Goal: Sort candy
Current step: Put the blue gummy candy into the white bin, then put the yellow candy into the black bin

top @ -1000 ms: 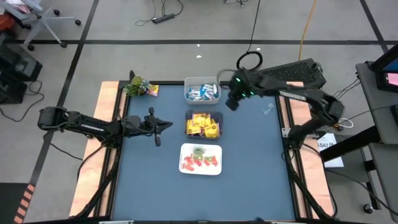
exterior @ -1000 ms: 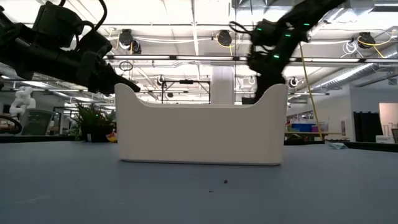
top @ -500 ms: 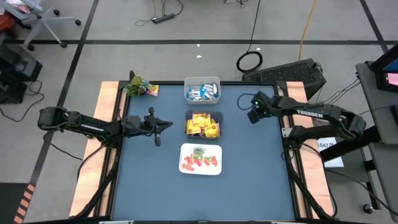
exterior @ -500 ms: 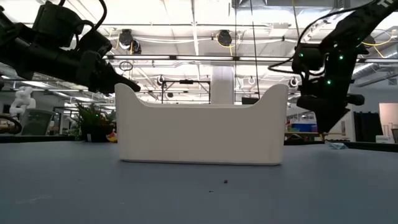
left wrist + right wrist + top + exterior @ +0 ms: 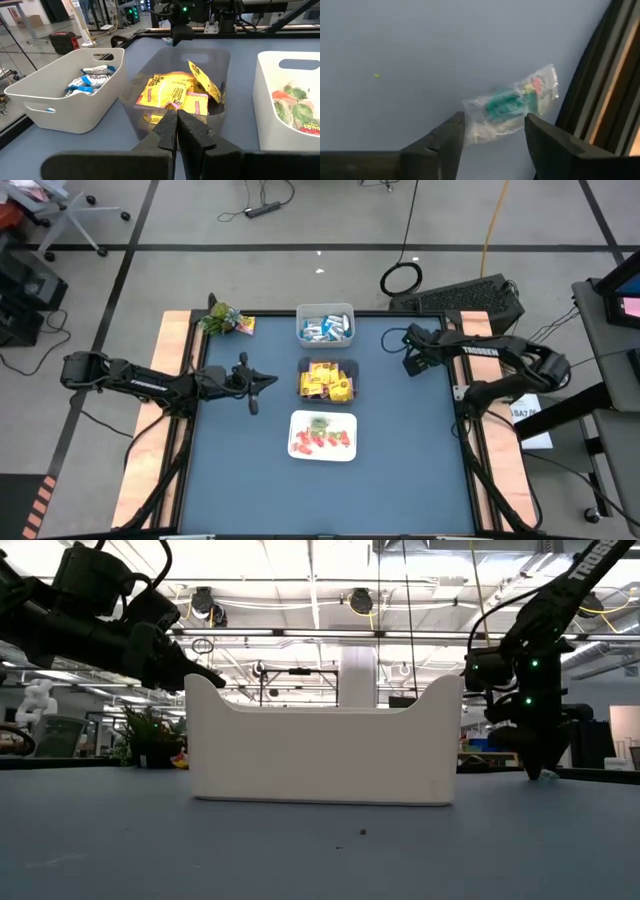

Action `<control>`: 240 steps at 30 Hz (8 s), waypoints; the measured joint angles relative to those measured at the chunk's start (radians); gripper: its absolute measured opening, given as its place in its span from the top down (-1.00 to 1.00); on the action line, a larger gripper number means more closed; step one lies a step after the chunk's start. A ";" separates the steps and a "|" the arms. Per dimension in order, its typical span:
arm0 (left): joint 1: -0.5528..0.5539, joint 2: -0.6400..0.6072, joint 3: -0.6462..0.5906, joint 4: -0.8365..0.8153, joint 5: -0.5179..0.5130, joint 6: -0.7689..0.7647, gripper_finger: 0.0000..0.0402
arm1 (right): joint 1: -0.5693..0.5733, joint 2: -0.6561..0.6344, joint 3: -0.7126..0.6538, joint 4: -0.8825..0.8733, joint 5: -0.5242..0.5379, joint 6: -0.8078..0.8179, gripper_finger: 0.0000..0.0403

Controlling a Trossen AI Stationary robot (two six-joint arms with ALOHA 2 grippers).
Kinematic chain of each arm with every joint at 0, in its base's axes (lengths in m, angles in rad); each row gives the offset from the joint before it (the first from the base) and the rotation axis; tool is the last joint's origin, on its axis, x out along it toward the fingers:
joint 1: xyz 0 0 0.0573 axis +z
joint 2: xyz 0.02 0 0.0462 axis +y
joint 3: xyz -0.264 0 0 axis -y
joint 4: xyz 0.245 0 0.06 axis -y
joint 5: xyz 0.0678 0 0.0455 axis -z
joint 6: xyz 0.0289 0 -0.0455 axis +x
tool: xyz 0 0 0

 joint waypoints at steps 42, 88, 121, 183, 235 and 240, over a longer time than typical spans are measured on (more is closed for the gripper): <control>0.070 0.000 0.055 -0.076 -0.005 -0.049 0.90 | 1.025 -0.013 0.026 0.908 -0.192 -0.060 0.99; 0.404 0.053 0.532 -0.916 0.086 0.082 0.98 | 0.968 -0.212 0.055 0.594 -0.099 -0.383 0.99; 0.620 0.575 0.879 -1.329 -0.199 0.085 0.00 | 0.383 -0.342 -0.303 1.158 -0.525 -0.537 1.00; 0.518 0.497 0.991 -1.391 -0.221 0.158 0.99 | 0.255 -0.341 -0.303 1.233 -0.635 -0.529 1.00; 0.032 0.637 0.991 -0.955 0.187 0.080 0.33 | 0.255 -0.341 -0.303 1.224 -0.631 -0.528 1.00; 0.090 0.679 0.982 -0.932 0.186 0.081 0.68 | 0.256 -0.341 -0.303 1.217 -0.631 -0.529 1.00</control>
